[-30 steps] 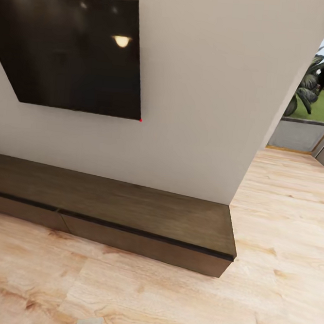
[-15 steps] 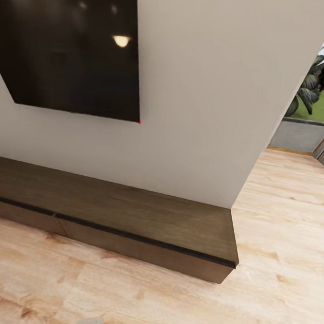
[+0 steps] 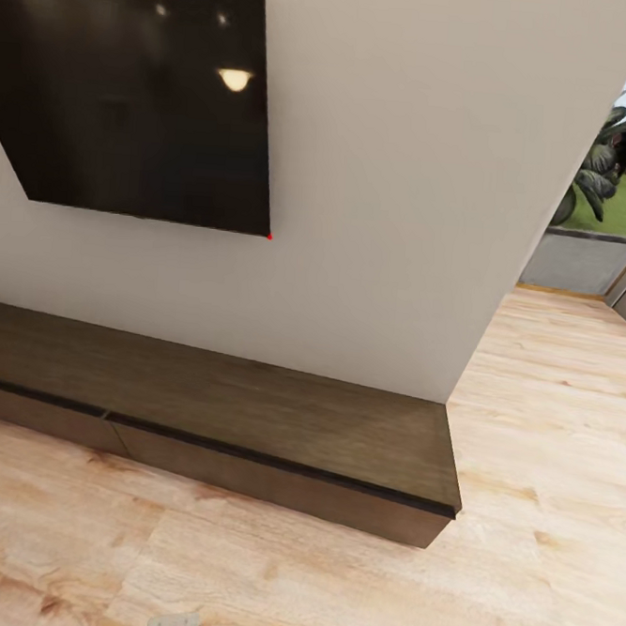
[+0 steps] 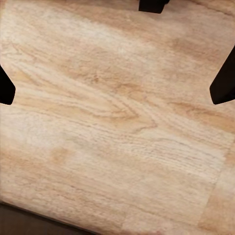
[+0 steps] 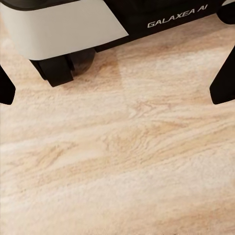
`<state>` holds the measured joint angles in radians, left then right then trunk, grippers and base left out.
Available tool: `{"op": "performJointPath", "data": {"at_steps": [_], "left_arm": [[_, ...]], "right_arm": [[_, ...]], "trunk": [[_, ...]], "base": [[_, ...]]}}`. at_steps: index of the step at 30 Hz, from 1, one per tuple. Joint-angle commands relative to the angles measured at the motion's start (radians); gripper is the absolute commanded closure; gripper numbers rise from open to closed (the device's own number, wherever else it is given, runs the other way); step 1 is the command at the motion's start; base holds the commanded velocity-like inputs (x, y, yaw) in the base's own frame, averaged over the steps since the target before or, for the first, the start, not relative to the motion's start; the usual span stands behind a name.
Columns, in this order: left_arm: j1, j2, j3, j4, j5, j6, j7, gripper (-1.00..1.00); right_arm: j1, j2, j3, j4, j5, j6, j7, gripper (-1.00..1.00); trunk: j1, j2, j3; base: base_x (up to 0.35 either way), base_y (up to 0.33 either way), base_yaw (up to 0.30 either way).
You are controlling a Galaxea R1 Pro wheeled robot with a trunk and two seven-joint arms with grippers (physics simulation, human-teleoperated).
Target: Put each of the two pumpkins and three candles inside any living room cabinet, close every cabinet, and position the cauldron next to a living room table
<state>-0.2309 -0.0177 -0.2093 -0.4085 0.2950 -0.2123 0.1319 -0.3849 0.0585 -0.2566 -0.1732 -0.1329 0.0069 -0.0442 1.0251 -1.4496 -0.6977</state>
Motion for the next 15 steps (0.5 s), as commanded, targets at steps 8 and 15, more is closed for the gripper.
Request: {"op": "performJointPath", "data": {"at_steps": [8,15], "left_arm": [[-0.001,0.004,-0.006,0.0,0.01,-0.001,0.001,-1.0],[-0.001,0.038,0.008,-0.03,0.023,0.067,-0.042,-1.0]], "right_arm": [[0.0,-0.006,-0.001,0.002,-0.013,-0.023,-0.003,-1.0],[0.011,-0.039,-0.012,0.01,-0.018,-0.178,-0.003,-1.0]], "trunk": [[0.0,0.0,-0.001],[0.0,0.0,-0.001]], "base": [[0.0,0.0,0.0],[0.0,0.0,0.0]]}}
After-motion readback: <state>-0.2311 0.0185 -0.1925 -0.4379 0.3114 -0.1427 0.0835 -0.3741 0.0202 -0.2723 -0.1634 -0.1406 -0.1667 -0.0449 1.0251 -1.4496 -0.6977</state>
